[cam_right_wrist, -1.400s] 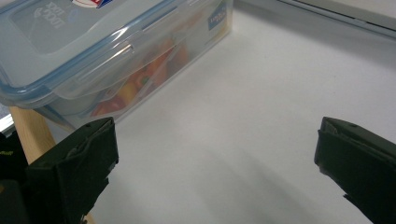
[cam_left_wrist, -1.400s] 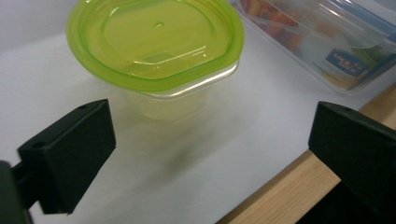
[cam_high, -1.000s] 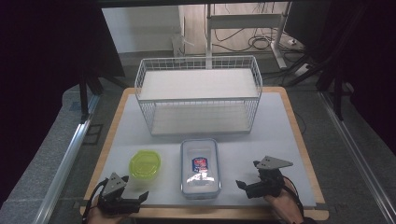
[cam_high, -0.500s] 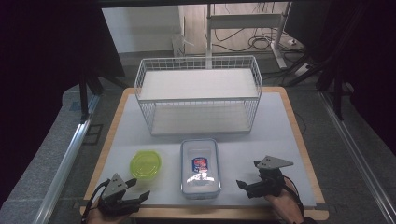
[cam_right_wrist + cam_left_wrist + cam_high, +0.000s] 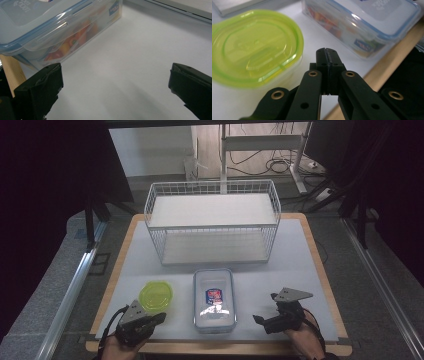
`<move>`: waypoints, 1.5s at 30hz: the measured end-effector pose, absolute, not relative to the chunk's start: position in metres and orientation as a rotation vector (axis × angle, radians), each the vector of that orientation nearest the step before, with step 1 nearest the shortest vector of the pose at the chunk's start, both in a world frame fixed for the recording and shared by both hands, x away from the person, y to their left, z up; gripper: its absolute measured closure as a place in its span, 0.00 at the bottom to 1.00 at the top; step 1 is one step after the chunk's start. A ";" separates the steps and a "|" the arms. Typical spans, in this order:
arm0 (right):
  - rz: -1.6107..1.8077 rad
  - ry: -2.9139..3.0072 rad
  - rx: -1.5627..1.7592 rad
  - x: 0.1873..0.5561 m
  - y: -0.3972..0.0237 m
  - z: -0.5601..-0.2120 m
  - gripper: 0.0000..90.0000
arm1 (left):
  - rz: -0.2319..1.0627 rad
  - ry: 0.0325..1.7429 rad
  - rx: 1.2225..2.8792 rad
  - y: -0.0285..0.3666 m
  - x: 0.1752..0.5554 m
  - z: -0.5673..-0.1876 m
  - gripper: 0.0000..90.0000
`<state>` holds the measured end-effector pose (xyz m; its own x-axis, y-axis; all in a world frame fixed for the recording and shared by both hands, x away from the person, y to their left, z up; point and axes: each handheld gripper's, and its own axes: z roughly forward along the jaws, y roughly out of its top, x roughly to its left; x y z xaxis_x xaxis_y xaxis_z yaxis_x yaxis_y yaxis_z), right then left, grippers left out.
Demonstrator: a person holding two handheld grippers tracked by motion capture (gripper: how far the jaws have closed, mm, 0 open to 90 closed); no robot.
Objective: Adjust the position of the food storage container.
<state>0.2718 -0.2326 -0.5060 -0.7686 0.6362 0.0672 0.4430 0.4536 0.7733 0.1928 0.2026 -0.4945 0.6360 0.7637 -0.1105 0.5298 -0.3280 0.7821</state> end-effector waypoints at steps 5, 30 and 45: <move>1.207 2.483 0.925 0.272 -0.232 -0.506 0.00 | 0.370 0.997 2.029 0.194 0.204 -0.496 1.00; 1.199 2.507 0.911 0.272 -0.232 -0.507 0.00 | 0.408 1.093 2.053 0.207 0.241 -0.505 1.00; 1.195 2.510 0.907 0.272 -0.232 -0.508 0.00 | 0.448 1.147 2.033 0.225 0.266 -0.505 1.00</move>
<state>0.2723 -0.2321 -0.5078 -0.7862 0.6144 0.0655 0.4383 0.4798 0.7600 0.2658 0.2249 -0.5052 0.5380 0.8410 -0.0565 0.5801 -0.3208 0.7488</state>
